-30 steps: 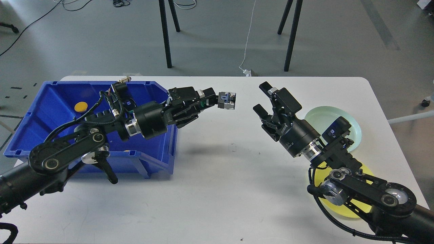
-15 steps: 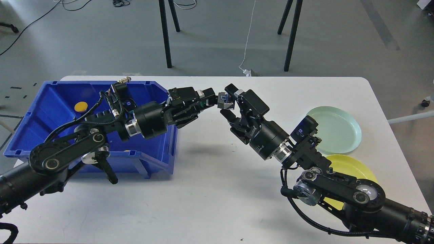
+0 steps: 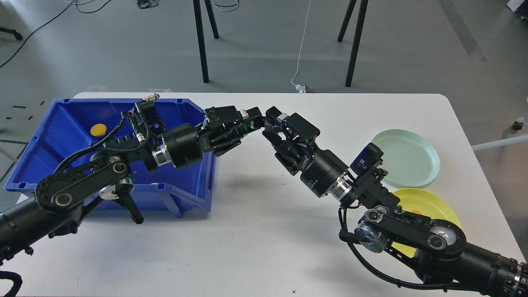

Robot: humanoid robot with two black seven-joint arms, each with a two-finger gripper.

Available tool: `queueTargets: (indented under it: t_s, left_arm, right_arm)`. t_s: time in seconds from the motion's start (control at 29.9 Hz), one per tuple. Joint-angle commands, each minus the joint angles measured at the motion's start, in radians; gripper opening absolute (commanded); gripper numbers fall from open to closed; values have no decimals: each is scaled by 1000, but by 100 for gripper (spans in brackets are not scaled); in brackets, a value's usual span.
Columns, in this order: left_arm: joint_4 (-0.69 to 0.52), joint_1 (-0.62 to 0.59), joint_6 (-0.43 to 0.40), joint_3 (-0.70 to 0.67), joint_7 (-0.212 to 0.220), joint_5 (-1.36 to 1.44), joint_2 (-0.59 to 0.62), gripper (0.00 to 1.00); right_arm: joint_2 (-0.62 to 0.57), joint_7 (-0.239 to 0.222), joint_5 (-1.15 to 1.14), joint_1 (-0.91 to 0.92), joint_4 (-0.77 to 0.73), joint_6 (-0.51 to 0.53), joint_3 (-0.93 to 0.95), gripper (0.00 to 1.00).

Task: Pass button and place on color plate
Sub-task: 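Grasp the green button with the right gripper and release the left, then lower the green button onto the pale green plate with the right gripper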

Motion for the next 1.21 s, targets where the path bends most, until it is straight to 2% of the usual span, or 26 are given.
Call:
queueTargets:
  t_s: [0.0,0.07,0.1,0.17,0.2,0.33,0.57,0.77,0.9,1.07,1.17]
  left_arm:
    - [0,2,0,0,0,0,0,15]
    - [0,3,0,0,0,0,0,17]
    - [0,3,0,0,0,0,0,23]
    - [0,8,0,-2,0,0,-2,50]
    - [-2,11,0,-2,0,0,-2,59]
    - [-2,20,0,-15,0,-2,-5,79]
    - [-2,20,0,-15,0,-2,-5,83]
    - [0,21,0,-17,0,-3,-6,83]
    - [0,26,0,-17,0,-15,-6,83]
    - [0,26,0,-15,0,-15,-12,83]
    - [0,26,0,-15,0,-15,-12,83]
  right_arm:
    - [1,0,0,-2,-1,-10,-1,0]
    - [-1,0,0,-2,-1,-13,0,0]
    - [-1,0,2,-4,-1,-13,0,0]
    - [-3,0,2,-5,-1,-13,2,0]
    - [-3,0,2,-6,-1,-13,2,0]
    - [-7,0,2,-9,5,-16,6,0]
    - [-48,0,3,-44,19,-65,31,0]
    - [-248,0,0,-232,19,-95,259,0]
    - [-346,0,0,-288,-137,-120,313,0]
    - [-346,0,-11,-288,-328,-125,240,0]
    - [-339,0,-9,-280,-388,-129,207,5]
